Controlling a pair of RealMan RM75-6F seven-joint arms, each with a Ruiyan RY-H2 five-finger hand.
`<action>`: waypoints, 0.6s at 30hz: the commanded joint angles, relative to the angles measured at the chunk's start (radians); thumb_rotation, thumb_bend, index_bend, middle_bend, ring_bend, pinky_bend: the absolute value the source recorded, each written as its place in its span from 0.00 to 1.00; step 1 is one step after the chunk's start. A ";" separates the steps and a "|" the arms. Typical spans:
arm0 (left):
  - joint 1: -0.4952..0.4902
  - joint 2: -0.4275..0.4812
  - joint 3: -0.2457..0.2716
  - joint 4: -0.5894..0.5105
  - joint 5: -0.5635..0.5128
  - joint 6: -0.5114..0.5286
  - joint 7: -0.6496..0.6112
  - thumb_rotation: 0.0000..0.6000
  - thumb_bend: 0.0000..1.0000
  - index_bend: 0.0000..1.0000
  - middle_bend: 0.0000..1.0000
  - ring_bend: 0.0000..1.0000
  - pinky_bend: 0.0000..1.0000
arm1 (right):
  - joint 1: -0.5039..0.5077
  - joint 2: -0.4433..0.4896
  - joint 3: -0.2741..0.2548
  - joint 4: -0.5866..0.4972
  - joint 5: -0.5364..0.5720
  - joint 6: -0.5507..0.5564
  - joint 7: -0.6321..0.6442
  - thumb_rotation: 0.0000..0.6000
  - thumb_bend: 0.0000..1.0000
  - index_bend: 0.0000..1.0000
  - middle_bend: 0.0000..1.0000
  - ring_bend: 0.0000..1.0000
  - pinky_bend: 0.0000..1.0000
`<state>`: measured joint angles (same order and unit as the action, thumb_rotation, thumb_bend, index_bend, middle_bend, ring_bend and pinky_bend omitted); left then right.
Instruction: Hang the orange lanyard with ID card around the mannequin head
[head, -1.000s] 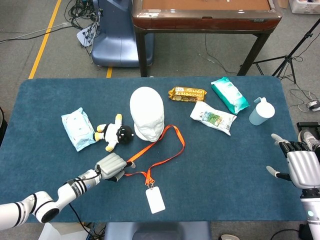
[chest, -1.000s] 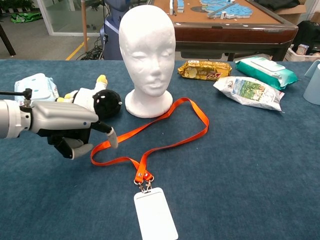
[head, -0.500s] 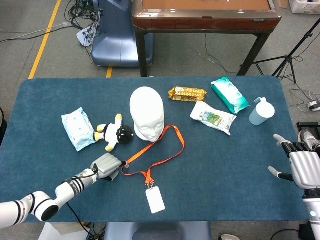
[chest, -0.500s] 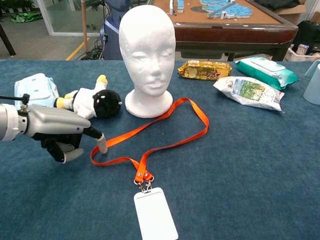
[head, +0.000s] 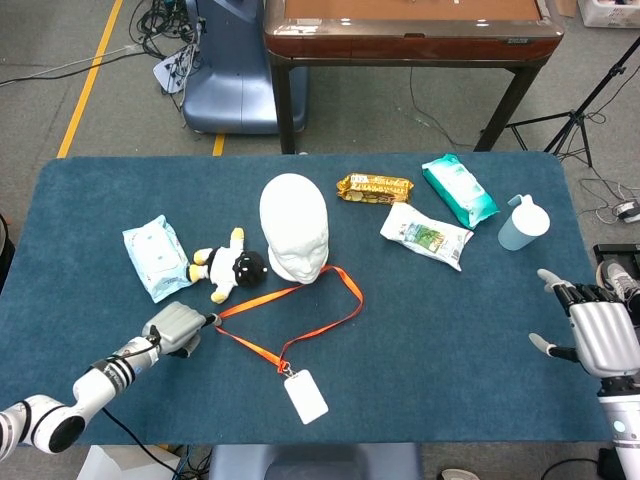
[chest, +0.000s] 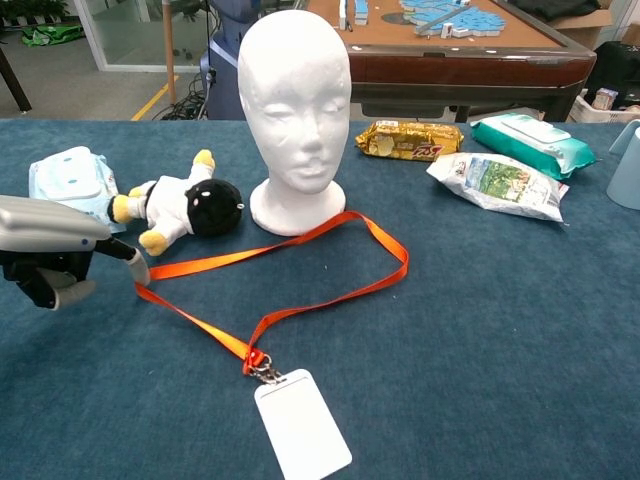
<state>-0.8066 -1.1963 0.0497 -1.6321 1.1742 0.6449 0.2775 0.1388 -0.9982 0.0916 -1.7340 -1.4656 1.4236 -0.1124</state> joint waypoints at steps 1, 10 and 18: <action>0.013 0.036 0.023 -0.030 -0.032 0.024 0.045 1.00 0.60 0.20 0.98 0.98 0.86 | 0.012 0.002 -0.003 -0.010 -0.005 -0.020 -0.014 1.00 0.07 0.17 0.35 0.36 0.29; 0.022 0.095 0.045 -0.116 -0.081 0.020 0.047 1.00 0.60 0.20 0.98 0.98 0.86 | 0.103 0.017 -0.020 -0.063 -0.057 -0.162 -0.058 1.00 0.13 0.17 0.47 0.53 0.54; 0.033 0.103 0.034 -0.150 -0.032 0.042 0.014 1.00 0.60 0.20 0.98 0.98 0.86 | 0.230 0.027 -0.018 -0.126 -0.086 -0.346 -0.086 1.00 0.37 0.17 0.78 0.86 0.88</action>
<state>-0.7748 -1.0939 0.0859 -1.7801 1.1399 0.6852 0.2943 0.3364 -0.9744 0.0721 -1.8405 -1.5432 1.1160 -0.1871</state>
